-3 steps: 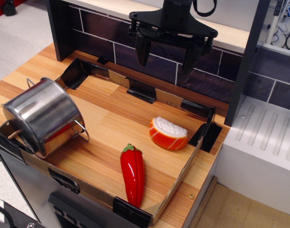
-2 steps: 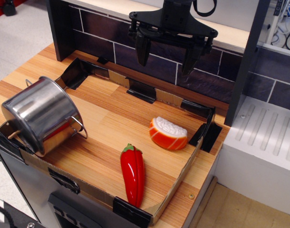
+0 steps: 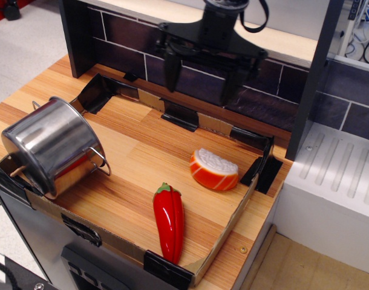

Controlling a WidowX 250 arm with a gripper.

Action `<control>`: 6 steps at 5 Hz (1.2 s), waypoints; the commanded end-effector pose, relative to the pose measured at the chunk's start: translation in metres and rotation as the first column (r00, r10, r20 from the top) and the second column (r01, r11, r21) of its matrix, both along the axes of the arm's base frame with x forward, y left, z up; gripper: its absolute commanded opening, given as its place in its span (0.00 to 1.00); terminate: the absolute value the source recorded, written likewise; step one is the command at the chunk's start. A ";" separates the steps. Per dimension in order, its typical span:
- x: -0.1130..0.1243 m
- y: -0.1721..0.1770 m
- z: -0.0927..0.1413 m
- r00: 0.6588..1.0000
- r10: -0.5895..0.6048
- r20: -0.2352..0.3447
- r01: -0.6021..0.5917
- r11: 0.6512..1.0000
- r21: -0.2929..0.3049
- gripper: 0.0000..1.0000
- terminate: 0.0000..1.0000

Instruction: Upright metal pot

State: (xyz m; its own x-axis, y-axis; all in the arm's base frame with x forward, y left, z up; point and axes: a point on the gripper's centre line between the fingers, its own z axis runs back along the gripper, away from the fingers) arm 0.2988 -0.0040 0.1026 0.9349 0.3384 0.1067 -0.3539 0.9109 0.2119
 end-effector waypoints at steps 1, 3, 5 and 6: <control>-0.002 0.047 0.031 0.992 0.120 0.040 -0.124 0.983 0.132 1.00 0.00; -0.019 0.090 0.031 0.971 0.234 -0.040 -0.216 0.940 0.264 1.00 0.00; -0.042 0.126 0.008 0.945 0.305 -0.118 -0.265 0.926 0.269 1.00 0.00; -0.048 0.131 -0.006 0.948 0.283 -0.147 -0.236 0.933 0.273 1.00 0.00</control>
